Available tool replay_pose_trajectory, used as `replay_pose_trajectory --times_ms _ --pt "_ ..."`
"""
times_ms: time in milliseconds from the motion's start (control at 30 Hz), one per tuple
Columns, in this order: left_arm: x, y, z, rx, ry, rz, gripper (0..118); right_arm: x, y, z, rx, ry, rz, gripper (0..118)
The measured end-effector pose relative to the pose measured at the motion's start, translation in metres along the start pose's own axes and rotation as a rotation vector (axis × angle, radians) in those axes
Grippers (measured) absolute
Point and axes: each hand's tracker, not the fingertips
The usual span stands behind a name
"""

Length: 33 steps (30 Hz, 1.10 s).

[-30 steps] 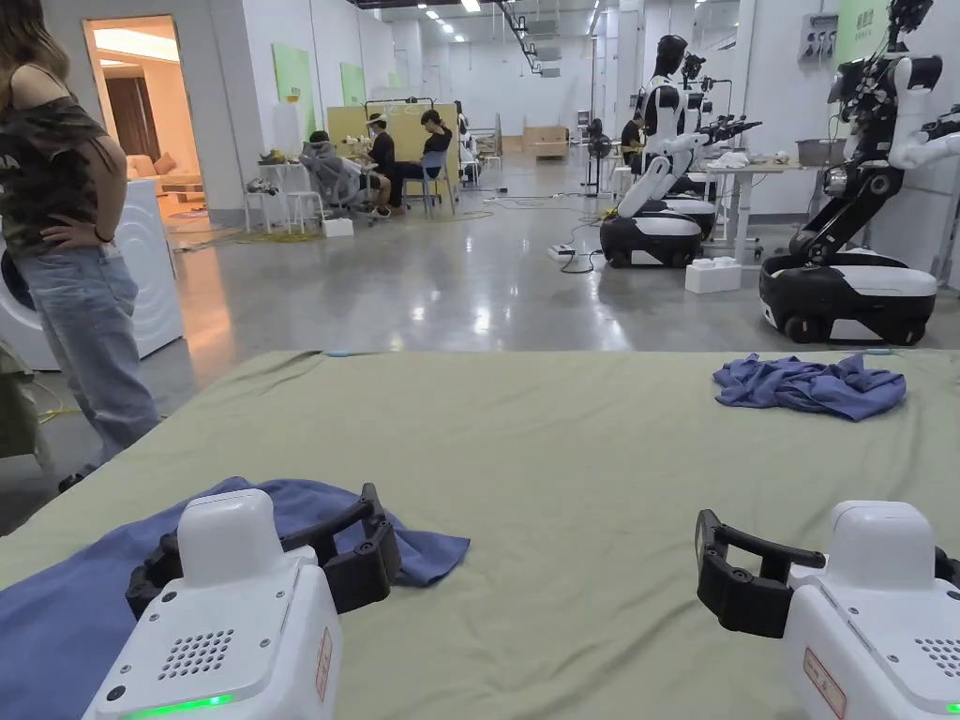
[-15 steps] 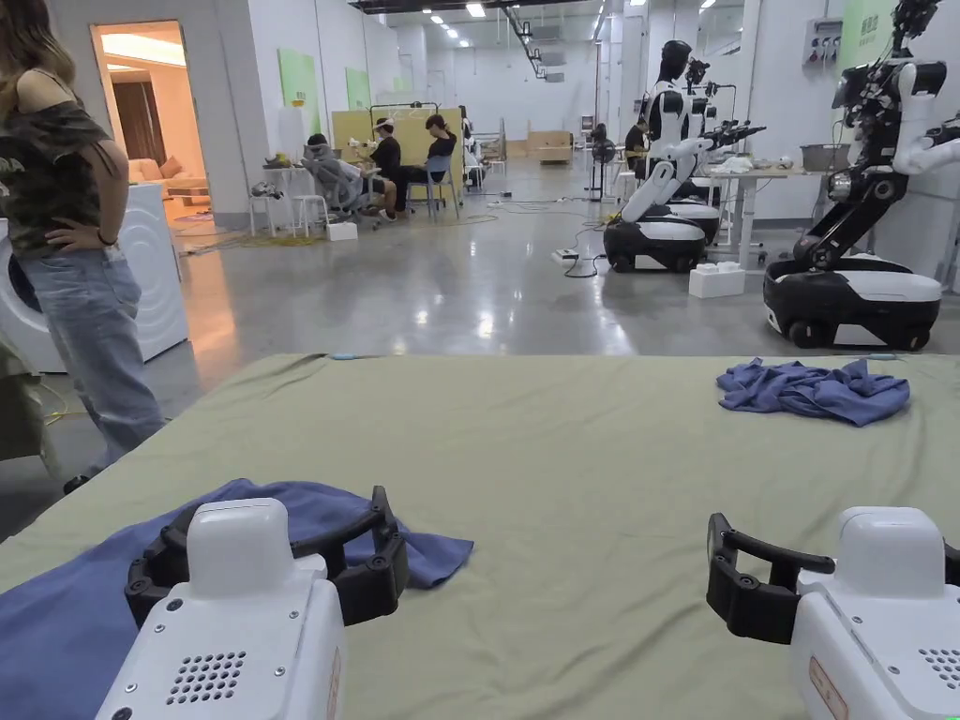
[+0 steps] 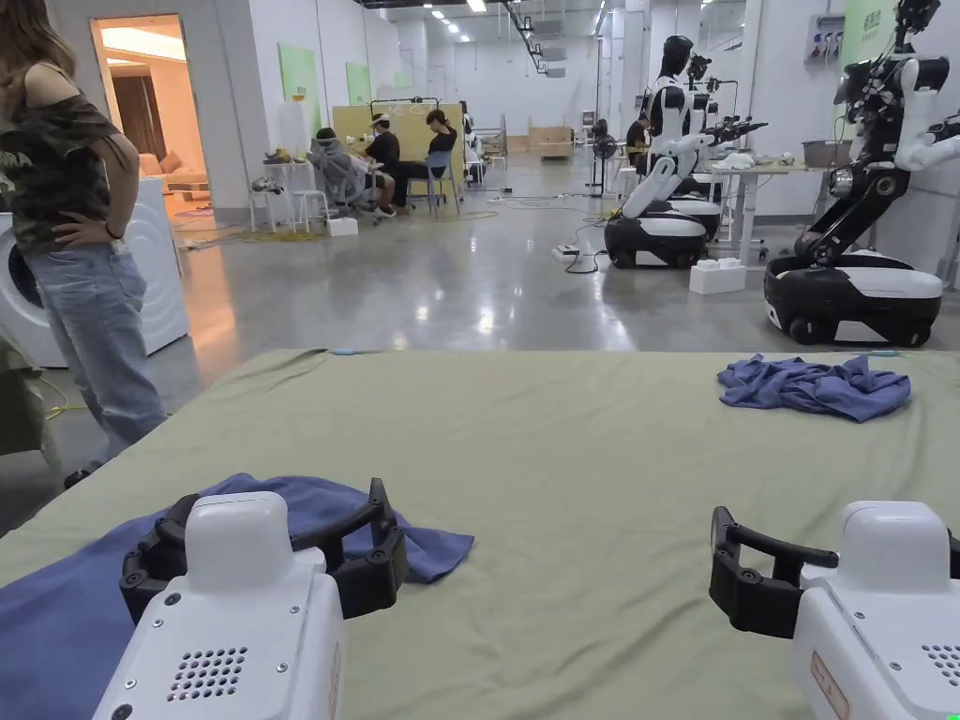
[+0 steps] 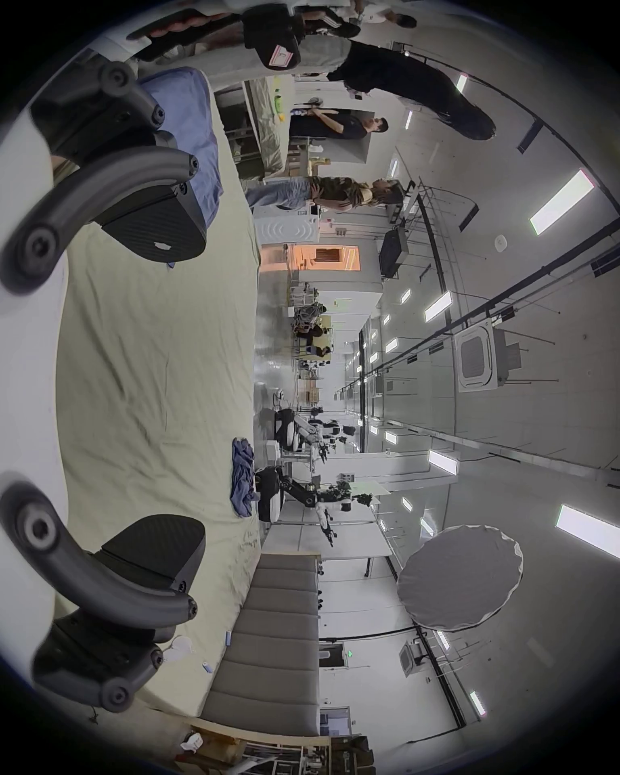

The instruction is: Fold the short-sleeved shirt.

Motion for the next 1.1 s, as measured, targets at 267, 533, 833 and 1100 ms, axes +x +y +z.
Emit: replay_pose_trajectory --times_ms 267,533,833,1100 --pt "0.003 0.000 -0.004 -0.011 0.002 0.001 118 0.002 -0.001 0.002 -0.005 0.004 -0.017 118" --pt "0.001 -0.002 -0.004 -0.026 -0.002 0.015 118 0.002 -0.001 0.002 -0.006 0.002 -0.017 118" --pt "0.002 0.001 0.007 0.025 -0.018 -0.028 29 -0.004 0.005 0.013 0.008 0.019 0.004 3" --pt "-0.003 0.000 0.003 0.007 -0.007 -0.057 0 -0.015 0.008 0.011 0.037 -0.037 0.120 3"
